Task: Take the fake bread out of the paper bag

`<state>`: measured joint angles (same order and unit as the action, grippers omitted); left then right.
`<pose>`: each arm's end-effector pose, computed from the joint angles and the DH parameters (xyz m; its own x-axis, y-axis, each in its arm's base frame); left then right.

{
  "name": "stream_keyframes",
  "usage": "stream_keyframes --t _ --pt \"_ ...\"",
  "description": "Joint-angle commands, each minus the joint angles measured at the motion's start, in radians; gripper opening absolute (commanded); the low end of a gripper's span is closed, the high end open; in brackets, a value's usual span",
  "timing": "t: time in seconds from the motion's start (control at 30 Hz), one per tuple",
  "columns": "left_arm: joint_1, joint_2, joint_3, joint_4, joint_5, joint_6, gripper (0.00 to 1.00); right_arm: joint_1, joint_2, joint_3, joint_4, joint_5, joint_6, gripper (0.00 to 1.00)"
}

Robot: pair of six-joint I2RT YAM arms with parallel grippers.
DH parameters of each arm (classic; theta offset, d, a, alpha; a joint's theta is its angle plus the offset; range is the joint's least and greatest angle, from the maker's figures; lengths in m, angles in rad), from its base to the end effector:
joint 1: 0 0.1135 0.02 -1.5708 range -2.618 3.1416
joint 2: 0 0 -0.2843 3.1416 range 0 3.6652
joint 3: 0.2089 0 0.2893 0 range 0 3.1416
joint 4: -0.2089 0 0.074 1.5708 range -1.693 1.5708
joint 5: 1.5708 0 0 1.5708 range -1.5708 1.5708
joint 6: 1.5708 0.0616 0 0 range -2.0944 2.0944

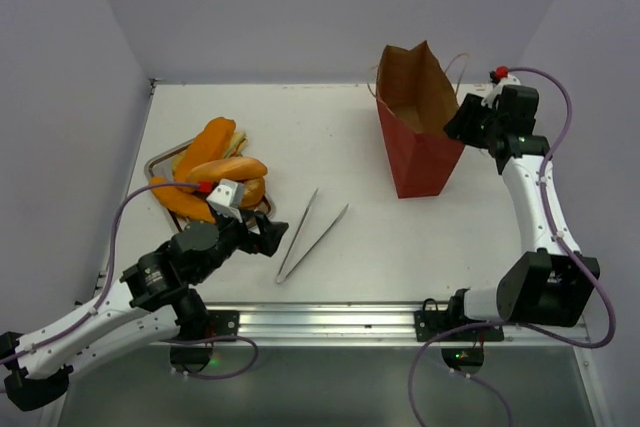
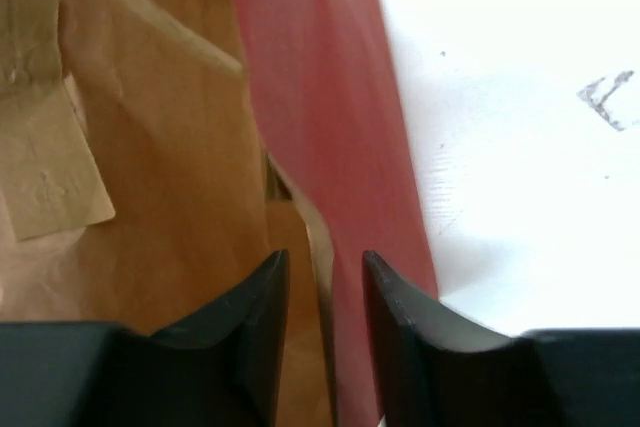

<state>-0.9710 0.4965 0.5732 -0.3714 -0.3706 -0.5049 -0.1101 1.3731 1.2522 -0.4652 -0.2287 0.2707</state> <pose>0.1163 -0.1305 0.2923 -0.4210 -0.1830 -0.8884 0.4229 0.8268 -0.3708 0.3633 -0.0261 0.3436 -0.5513 0.3230 -0.7692 0.0692 0.9366 0.3436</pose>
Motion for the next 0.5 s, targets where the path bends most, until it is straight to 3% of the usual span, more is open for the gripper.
stream_keyframes --t 0.0,0.07,0.1,0.2,0.47 --pt "-0.003 0.013 0.013 -0.009 0.002 0.011 1.00 -0.002 -0.061 0.009 -0.018 0.038 -0.042 0.54" --pt "-0.003 0.020 0.017 -0.020 0.002 0.012 1.00 -0.002 -0.078 0.032 -0.030 0.060 -0.076 0.67" --pt "-0.003 0.019 0.019 -0.021 0.004 0.012 1.00 -0.002 -0.088 0.044 -0.035 0.071 -0.083 0.79" --pt "-0.003 0.005 0.025 -0.026 -0.001 0.019 1.00 -0.002 -0.132 0.093 -0.056 0.120 -0.134 0.97" --pt "-0.003 -0.041 0.039 -0.060 -0.016 0.022 1.00 -0.002 -0.238 0.197 -0.148 0.320 -0.177 0.99"
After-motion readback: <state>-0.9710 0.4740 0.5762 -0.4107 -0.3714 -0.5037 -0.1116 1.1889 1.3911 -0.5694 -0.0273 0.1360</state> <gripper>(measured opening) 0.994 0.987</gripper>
